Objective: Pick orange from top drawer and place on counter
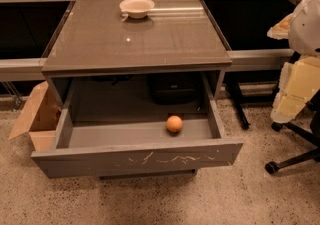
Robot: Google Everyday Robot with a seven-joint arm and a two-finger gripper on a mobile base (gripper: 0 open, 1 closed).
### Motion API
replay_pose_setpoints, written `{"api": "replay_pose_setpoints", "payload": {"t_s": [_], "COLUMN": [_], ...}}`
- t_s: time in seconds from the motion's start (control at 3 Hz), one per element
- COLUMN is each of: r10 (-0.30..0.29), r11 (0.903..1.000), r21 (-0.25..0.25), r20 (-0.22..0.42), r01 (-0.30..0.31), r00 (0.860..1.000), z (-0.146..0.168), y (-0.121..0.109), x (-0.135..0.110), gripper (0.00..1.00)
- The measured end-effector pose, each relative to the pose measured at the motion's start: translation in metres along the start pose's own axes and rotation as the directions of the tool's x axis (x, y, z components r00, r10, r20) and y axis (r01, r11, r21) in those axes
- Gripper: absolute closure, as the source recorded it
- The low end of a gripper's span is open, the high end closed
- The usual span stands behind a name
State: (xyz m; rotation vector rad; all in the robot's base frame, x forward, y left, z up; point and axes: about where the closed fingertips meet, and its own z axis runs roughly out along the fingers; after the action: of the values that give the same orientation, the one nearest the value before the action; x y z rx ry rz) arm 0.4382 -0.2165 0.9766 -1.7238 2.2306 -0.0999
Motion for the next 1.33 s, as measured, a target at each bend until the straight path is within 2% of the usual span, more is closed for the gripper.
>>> {"api": "replay_pose_setpoints", "payload": {"t_s": [0.33, 0.67, 1.0, 1.33], "r10": [0.0, -0.036, -0.081, -0.09], "r11": [1.0, 0.9993, 0.9956, 0.99], "r21": [0.0, -0.006, -0.038, -0.09], "r20": [0.0, 0.037, 0.1, 0.186], "r01": [0.0, 0.036, 0.085, 0.108], "r00": [1.0, 0.999, 0.992, 0.979], "z": [0.0, 0.011, 0.038, 0.079], "y": [0.0, -0.001, -0.001, -0.005], "x": [0.0, -0.005, -0.013, -0.021], "gripper": [0.0, 0.0, 0.0, 0.03]}}
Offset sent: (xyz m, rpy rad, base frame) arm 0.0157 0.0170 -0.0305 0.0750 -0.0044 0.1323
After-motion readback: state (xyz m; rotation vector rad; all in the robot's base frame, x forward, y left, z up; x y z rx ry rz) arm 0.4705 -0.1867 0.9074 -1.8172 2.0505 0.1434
